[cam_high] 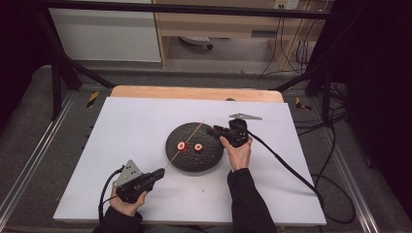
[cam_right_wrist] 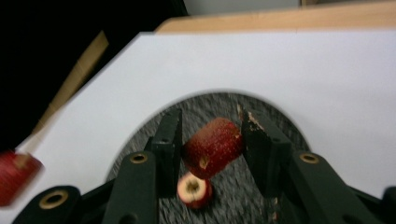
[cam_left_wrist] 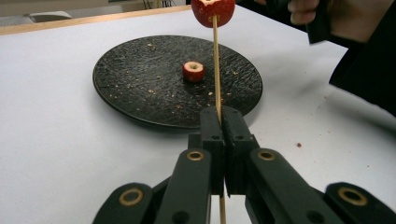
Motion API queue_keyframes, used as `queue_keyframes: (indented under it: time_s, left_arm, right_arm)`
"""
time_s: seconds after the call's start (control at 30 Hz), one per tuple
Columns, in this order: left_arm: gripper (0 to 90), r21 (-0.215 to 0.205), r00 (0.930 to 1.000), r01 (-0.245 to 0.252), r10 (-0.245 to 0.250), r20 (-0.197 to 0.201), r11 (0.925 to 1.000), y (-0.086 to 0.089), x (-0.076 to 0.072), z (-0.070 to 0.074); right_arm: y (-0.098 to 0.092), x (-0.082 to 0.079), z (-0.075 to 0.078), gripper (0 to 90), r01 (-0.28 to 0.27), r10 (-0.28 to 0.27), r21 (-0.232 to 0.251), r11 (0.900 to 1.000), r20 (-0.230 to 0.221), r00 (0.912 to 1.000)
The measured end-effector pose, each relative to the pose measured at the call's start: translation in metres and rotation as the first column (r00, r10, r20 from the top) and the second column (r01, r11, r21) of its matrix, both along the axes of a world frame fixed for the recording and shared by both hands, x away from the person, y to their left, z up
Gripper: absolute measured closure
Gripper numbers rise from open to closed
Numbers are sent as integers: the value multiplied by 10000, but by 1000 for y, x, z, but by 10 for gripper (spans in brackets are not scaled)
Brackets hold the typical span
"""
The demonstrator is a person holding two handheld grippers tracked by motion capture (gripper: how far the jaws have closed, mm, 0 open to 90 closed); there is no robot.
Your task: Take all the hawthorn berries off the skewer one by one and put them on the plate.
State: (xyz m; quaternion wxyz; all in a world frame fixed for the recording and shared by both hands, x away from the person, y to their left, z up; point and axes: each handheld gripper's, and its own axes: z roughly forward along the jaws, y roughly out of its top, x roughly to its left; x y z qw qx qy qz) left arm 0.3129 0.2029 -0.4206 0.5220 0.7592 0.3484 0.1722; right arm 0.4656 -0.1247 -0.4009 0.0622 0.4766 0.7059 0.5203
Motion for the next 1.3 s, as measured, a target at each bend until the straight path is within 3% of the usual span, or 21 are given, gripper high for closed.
queue_keyframes:
  time_s: [0.1, 0.13, 0.37, 0.67, 0.93, 1.07, 1.3]
  left_arm:
    - [883, 5, 10000, -1, 1, -5, 10000, 0, 0, 0]
    - [882, 11, 10000, -3, 3, -2, 10000, 0, 0, 0]
    - [883, 34, 10000, 5, -5, -33, 10000, -1, 0, -1]
    - [882, 54, 10000, 20, -20, -52, 10000, -1, 1, -1]
    - [882, 44, 10000, 2, -2, -33, 10000, -1, 0, -1]
    - [883, 71, 10000, 9, -9, -52, 10000, -1, 0, -1]
    - [882, 79, 10000, -4, 4, -45, 10000, -1, 0, -1]
  right_arm:
    - [3, -1, -11, 601, -163, 158, -184, 9997, -276, 9995]
    - [6, -3, -20, 600, -293, 272, -474, 9984, -440, 9987]
    - [16, -8, -38, 598, -748, 668, -1084, 9913, -755, 9949]
    - [19, -10, -45, 579, -941, 822, -1527, 9838, -826, 9932]
    - [12, -18, -22, 443, -831, 827, -1077, 9907, -82, 9965]
    - [6, -28, -2, 267, -800, 815, -368, 9961, 437, 9957]
    - [3, -39, 10, 122, -1096, 1079, 272, 9936, 571, 9925]
